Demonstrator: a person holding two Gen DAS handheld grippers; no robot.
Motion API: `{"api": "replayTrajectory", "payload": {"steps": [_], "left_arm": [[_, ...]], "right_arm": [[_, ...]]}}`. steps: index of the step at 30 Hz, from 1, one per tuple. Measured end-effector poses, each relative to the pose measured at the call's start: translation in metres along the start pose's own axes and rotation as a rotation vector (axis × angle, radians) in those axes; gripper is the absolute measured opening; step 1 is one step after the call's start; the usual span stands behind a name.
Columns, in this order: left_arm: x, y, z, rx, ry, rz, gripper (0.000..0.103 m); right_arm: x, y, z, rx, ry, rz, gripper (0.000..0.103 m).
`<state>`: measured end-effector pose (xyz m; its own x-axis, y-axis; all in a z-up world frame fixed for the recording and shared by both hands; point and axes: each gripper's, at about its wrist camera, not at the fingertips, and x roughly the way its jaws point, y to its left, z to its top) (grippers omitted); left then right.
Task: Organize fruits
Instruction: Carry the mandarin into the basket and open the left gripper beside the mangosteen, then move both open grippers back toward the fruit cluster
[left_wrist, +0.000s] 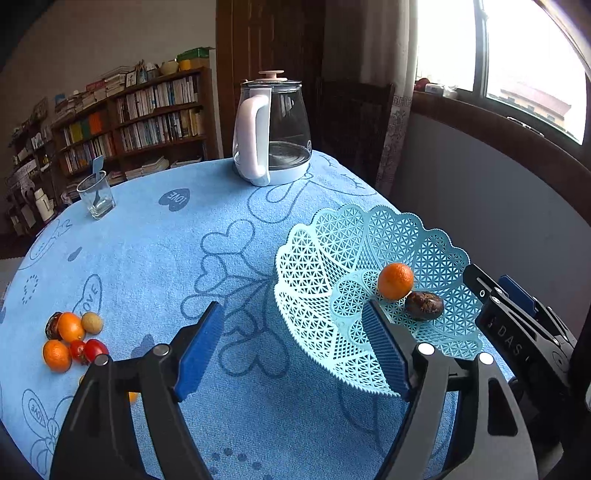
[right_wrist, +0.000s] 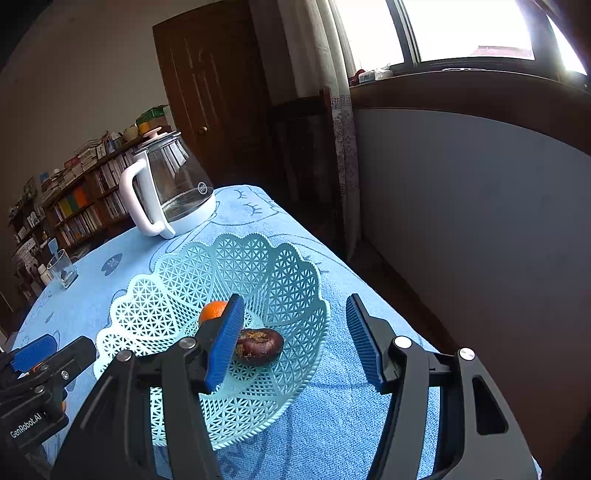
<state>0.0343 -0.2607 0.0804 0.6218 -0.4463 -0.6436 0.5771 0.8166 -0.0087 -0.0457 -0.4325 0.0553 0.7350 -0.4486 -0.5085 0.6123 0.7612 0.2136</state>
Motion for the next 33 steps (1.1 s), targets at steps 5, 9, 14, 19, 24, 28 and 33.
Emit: {"api": "replayTrajectory", "payload": {"steps": [5, 9, 14, 19, 24, 28, 33], "left_arm": [[-0.013, 0.009, -0.002, -0.026, -0.022, 0.029, 0.085], [-0.023, 0.018, -0.007, -0.042, -0.039, 0.066, 0.090], [-0.034, 0.031, -0.011, -0.078, -0.047, 0.097, 0.090], [-0.046, 0.045, -0.013, -0.115, -0.061, 0.132, 0.090], [-0.059, 0.058, -0.014, -0.149, -0.080, 0.172, 0.090], [-0.070, 0.071, -0.017, -0.180, -0.093, 0.196, 0.090], [-0.083, 0.088, -0.021, -0.220, -0.109, 0.234, 0.093]], "right_arm": [[-0.004, 0.000, 0.000, 0.000, -0.016, 0.003, 0.061], [-0.010, 0.001, 0.000, 0.005, -0.035, 0.011, 0.067], [-0.018, 0.004, 0.002, 0.006, -0.047, 0.037, 0.067], [-0.030, 0.011, 0.005, 0.006, -0.059, 0.084, 0.067], [-0.043, 0.017, 0.009, 0.023, -0.054, 0.155, 0.068], [-0.054, 0.024, 0.010, 0.016, -0.059, 0.196, 0.068], [-0.066, 0.033, 0.008, -0.003, -0.073, 0.238, 0.075]]}}
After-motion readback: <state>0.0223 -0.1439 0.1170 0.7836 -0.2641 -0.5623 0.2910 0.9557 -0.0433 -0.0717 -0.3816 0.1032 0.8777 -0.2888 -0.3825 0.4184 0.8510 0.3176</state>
